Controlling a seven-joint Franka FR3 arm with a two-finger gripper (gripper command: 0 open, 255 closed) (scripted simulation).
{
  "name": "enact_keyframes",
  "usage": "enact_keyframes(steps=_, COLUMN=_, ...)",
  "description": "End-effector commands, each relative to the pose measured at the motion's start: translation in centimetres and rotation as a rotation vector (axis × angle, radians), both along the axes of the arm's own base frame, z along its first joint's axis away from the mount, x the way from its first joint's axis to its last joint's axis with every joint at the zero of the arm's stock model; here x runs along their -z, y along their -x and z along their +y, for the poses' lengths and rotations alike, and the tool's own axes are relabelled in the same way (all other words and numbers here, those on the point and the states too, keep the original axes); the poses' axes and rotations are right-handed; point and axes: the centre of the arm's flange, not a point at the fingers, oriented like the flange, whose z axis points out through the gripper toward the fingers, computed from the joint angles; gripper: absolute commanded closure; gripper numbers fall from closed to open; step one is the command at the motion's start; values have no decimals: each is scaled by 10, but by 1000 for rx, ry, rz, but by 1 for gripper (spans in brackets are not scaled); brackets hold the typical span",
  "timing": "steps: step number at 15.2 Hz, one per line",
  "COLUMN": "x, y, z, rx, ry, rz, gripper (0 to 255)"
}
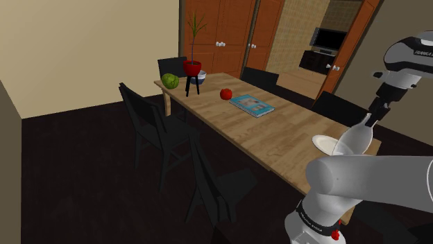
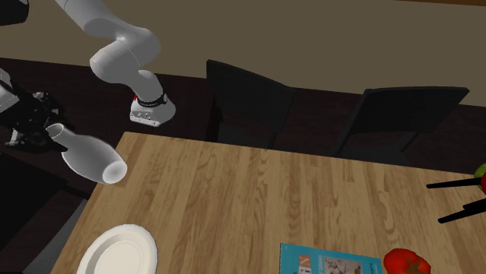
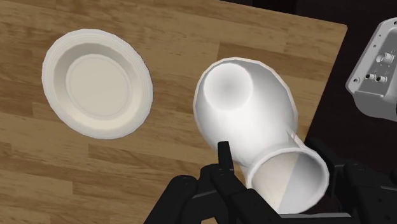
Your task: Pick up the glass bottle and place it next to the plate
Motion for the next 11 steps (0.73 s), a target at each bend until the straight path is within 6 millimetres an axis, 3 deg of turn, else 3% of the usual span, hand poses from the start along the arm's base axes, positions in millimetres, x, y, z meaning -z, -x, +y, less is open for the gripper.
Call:
enact_keyframes(steps=1, x=10, y=-1, z=-1, rx=0, ry=1, rz=0, gripper=255)
enact_keyframes(steps=11, x=63, y=-1, z=-1, rx=0, ry=1, rz=0, gripper=255)
